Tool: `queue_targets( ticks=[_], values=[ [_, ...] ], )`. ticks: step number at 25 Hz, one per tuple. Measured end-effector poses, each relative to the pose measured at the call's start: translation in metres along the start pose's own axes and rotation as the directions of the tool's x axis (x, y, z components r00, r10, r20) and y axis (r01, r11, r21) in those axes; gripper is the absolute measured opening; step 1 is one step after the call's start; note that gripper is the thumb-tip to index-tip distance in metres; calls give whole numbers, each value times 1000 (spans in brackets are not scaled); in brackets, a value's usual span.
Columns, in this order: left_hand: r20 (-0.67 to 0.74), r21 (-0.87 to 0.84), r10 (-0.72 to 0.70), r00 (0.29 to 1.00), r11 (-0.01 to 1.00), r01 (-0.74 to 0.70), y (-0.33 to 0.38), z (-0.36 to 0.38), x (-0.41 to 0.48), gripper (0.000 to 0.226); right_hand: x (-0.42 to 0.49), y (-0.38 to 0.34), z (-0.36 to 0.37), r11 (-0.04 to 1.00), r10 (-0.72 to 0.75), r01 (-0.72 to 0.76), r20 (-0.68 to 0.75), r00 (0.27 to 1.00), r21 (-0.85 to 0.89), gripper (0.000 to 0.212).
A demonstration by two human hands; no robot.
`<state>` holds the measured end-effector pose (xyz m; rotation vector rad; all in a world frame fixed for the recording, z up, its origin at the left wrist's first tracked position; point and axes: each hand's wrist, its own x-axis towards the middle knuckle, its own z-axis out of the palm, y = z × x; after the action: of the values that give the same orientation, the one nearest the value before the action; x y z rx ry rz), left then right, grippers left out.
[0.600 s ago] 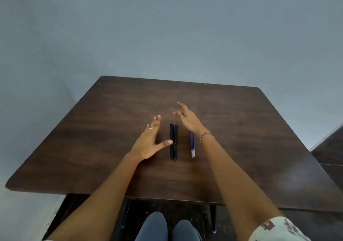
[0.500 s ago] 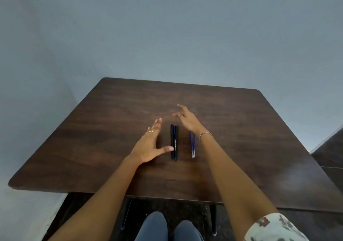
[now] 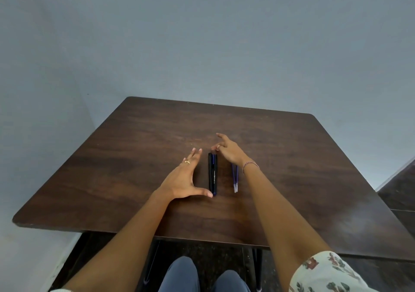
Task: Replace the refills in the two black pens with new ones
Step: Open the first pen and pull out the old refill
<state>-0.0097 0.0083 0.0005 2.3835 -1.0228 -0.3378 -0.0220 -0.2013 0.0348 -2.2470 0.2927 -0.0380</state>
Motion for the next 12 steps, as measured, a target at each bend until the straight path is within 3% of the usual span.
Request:
queue_targets(
  ticks=[12],
  values=[
    [0, -9, 18, 1000, 1000, -18, -1, -2, 2, 136, -5, -2, 9, 998, -52, 52, -20, 998, -24, 65]
  ],
)
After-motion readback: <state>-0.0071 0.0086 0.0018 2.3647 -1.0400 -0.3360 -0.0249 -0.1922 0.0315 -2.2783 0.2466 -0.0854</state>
